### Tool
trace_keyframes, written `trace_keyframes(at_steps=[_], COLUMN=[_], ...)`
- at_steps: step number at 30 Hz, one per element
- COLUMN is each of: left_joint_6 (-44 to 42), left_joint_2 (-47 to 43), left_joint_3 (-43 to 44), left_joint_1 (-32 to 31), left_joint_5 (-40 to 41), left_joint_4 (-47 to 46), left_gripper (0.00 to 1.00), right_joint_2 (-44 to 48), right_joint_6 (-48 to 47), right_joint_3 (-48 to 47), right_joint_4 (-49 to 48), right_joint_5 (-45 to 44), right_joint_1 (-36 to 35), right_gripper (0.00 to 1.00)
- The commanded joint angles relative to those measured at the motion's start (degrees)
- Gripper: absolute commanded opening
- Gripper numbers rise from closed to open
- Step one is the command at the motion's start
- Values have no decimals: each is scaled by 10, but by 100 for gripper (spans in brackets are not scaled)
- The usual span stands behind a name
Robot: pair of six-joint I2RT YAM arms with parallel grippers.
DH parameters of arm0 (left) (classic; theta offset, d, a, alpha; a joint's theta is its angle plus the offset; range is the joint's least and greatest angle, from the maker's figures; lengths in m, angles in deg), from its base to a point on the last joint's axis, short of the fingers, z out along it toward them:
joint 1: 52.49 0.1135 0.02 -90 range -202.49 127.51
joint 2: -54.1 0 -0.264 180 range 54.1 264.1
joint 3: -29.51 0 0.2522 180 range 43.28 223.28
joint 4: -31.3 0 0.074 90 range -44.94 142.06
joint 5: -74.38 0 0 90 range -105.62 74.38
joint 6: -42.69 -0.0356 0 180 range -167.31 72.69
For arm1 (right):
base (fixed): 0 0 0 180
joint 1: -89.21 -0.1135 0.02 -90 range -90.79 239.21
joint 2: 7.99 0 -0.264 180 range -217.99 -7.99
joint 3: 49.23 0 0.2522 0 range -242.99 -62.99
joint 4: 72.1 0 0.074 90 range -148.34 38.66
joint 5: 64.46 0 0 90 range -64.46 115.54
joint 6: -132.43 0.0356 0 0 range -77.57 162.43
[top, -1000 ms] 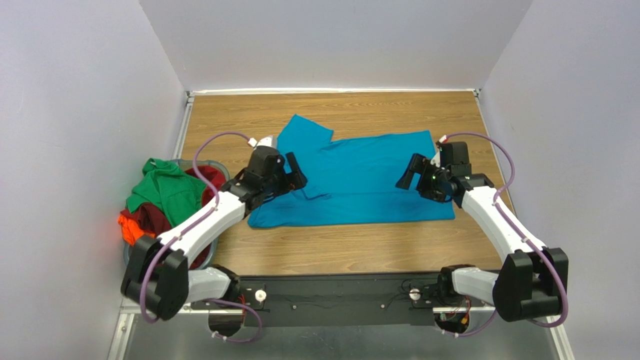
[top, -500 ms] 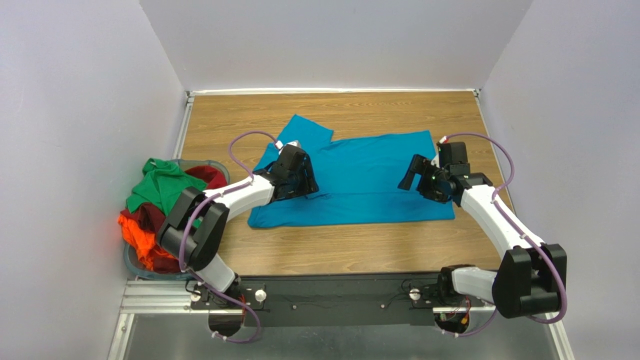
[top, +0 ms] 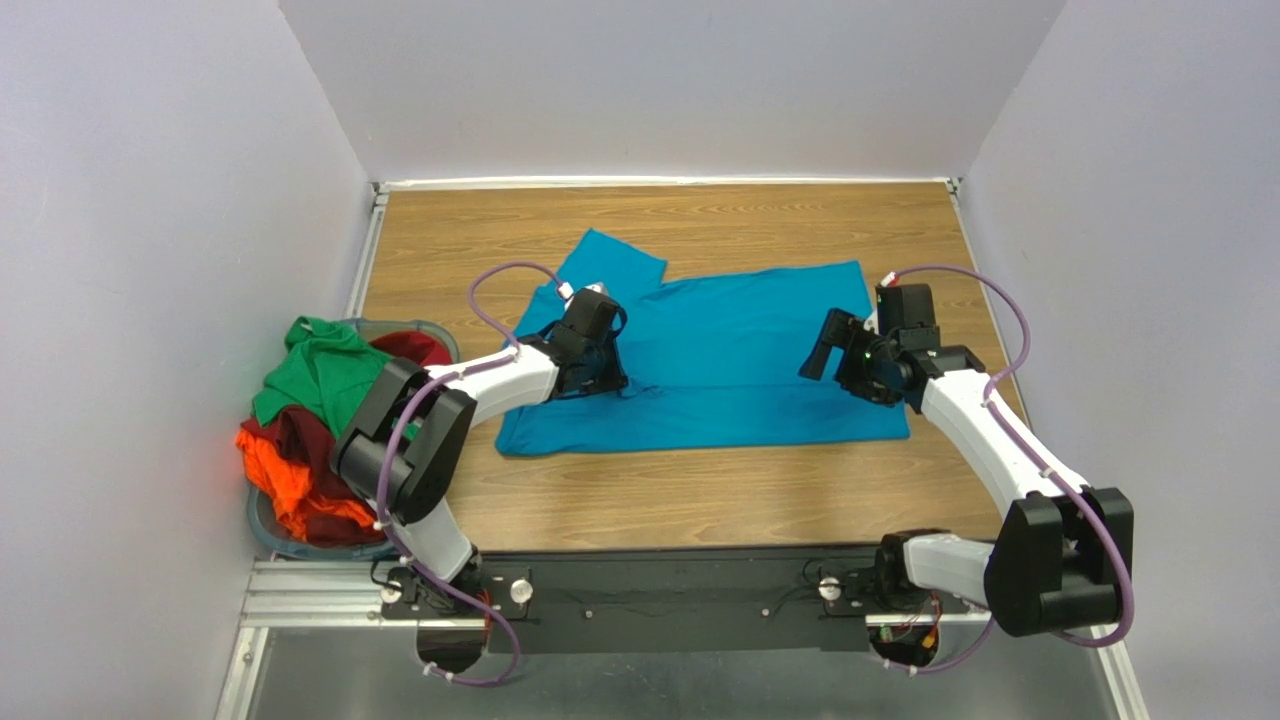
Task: Fold and stack the t-shirts
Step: Fold the tshirt
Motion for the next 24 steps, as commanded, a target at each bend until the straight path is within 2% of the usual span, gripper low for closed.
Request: trace_keyframes(at_steps=[1, 16, 21, 24], left_joint_6=[-3, -20, -34, -41], left_joint_2=[6, 44, 74, 85], left_joint_3=[21, 78, 123, 137], left_joint_1=[-1, -2, -2, -2], left_joint_5=[-3, -12, -22, -22], left_joint_4=[-12, -10, -12, -12], left_gripper=[22, 20, 28, 28], right_joint_2=[-2, -4, -4, -5], right_joint_6=[-7, -8, -7, -7], right_joint_3=[-4, -5, -3, -2], right_joint_4=[8, 8, 8, 8], right_joint_5=[-20, -22, -25, -25], right_joint_1=[-1, -2, -2, -1], right_gripper=[100, 100, 100, 100])
